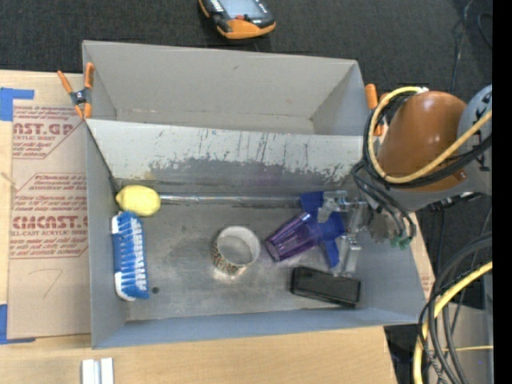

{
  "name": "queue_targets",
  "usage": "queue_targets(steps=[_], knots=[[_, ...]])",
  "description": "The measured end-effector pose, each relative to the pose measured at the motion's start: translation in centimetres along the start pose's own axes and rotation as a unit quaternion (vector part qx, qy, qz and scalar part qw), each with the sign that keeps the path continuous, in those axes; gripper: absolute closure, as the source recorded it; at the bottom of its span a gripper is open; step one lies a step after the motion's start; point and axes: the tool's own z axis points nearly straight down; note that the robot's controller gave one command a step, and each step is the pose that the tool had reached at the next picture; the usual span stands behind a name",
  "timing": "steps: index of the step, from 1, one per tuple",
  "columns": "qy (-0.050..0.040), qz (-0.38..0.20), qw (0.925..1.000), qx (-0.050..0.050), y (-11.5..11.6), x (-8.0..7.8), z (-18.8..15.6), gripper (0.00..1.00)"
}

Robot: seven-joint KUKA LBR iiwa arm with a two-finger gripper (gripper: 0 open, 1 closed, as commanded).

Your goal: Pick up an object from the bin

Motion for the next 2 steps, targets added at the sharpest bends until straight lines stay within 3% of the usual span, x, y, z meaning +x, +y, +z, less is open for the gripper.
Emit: queue_targets(steps=[1,2], knots=[[-0.0079,-0.117,0.9932,0.002,0.2,-0.6,6.2,0.0],[-0.013,-0.124,0.9922,0.002,0.4,-1.2,7.5,0.0]])
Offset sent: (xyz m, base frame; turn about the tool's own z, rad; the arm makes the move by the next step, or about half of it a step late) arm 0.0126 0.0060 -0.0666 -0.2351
